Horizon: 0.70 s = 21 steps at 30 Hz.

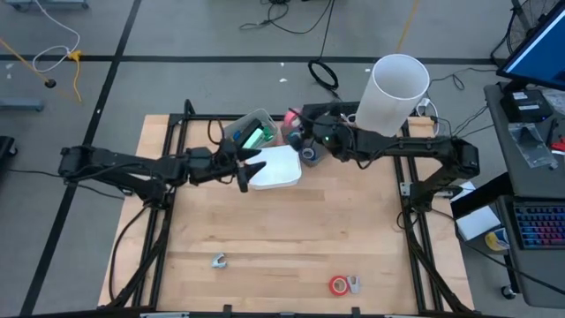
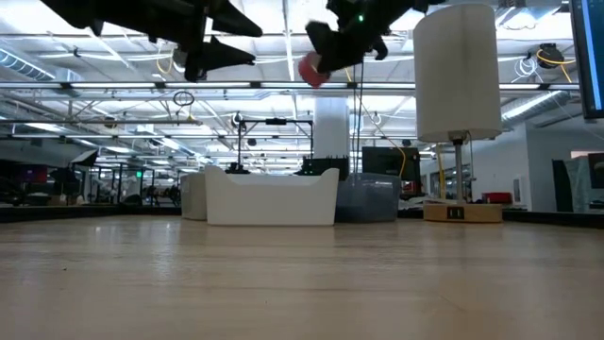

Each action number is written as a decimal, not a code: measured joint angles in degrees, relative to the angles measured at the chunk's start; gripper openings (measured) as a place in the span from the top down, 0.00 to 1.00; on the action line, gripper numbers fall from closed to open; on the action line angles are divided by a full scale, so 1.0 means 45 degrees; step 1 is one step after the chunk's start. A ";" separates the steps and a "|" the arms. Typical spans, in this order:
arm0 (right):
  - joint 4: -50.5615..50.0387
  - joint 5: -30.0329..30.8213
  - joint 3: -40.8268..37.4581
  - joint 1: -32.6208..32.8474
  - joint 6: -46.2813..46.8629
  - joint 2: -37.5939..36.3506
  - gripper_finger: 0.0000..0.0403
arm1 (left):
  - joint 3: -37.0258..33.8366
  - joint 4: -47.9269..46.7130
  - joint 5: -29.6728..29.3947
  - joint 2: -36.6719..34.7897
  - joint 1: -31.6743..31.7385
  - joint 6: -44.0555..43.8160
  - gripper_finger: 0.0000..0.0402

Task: Pick and place Stapler, Stapler remover, tape
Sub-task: Put the pink tape into the black bin

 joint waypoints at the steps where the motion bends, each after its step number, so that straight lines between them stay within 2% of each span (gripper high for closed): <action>1: -0.0120 0.0225 0.0003 -0.0153 -0.0051 0.0088 0.92 | 0.0027 0.0025 0.0037 0.0056 0.0069 -0.0014 0.38; 11: -0.1822 0.0340 0.0005 -0.1209 0.0115 0.1870 0.91 | 0.0027 -0.0037 0.0064 0.0026 0.0172 -0.0301 0.38; 17: -0.3888 0.0292 0.0000 -0.1574 0.0978 0.2725 0.92 | 0.0027 -0.0508 0.0072 0.0026 0.0167 -0.0396 0.38; 21: -0.5158 -0.0241 0.0002 -0.1843 0.1652 0.3073 0.92 | 0.0027 -0.0594 0.0072 0.0026 0.0167 -0.0395 0.38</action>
